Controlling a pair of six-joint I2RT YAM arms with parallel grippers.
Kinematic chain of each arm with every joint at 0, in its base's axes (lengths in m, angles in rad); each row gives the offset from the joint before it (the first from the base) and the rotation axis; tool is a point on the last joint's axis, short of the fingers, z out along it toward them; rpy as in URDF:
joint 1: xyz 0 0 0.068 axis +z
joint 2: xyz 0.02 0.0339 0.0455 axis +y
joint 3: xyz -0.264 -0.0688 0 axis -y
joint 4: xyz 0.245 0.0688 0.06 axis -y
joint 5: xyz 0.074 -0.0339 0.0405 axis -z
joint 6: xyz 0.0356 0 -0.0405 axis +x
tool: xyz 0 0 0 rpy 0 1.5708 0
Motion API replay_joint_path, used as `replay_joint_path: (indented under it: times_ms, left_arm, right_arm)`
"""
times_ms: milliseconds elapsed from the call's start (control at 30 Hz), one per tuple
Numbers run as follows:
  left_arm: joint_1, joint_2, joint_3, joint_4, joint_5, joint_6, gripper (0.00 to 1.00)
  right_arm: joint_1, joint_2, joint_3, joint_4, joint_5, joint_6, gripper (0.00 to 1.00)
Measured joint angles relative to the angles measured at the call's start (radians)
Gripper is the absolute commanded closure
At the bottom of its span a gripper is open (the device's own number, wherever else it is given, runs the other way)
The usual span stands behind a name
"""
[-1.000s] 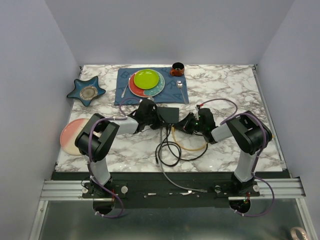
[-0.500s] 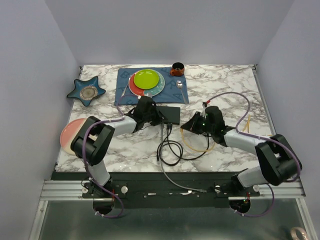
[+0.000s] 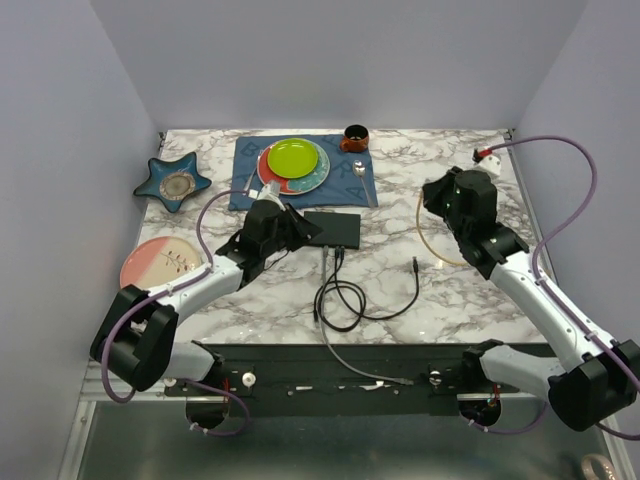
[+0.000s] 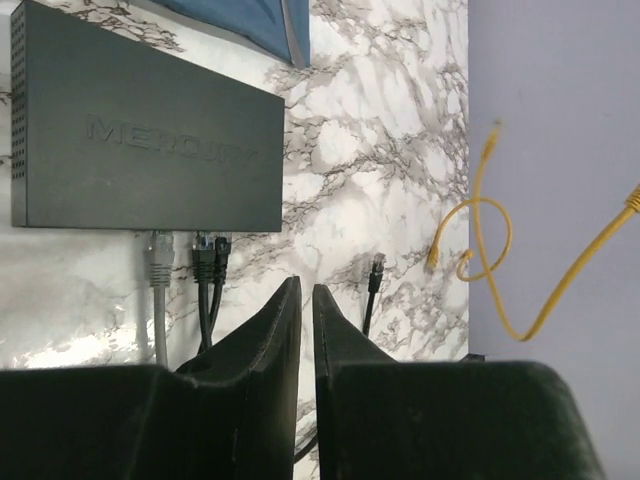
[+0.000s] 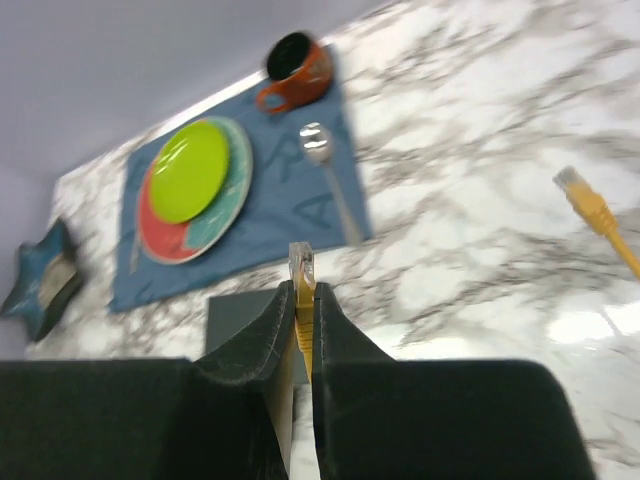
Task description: Pull the plug from the switch port
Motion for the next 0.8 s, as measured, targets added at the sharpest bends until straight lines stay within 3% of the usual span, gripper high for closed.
replay_joint_path:
  times_ms: [267,300,333,367,433,600,800]
  left_arm:
    - [0.0,-0.08,-0.077,-0.042,-0.05,-0.002,0.79]
    - [0.0,-0.084,-0.083,-0.044,-0.054,-0.004,0.79]
    - [0.0,-0.085,-0.088,-0.047,-0.058,-0.006,0.79]
    - [0.0,-0.085,-0.091,-0.05,-0.06,-0.008,0.79]
    - [0.0,-0.086,-0.097,-0.059,-0.066,-0.009,0.79]
    - [0.002,-0.121,-0.099,-0.142,-0.116,-0.004,0.75]
    - [0.019,-0.158,-0.1,-0.177,-0.158,-0.002,0.71]
  right_arm:
    - [-0.144,-0.017,0.031,-0.122,0.306,-0.051,0.99]
    - [-0.175,-0.005,0.039,-0.132,0.32,-0.051,0.85]
    - [-0.201,0.011,0.045,-0.139,0.328,-0.05,0.49]
    - [-0.229,0.029,0.048,-0.145,0.331,-0.05,0.37]
    - [-0.282,0.093,0.066,-0.172,0.329,-0.045,0.27]
    - [-0.34,0.231,0.092,-0.259,0.306,-0.011,0.24]
    - [-0.333,0.09,-0.019,-0.141,0.038,0.038,0.27]
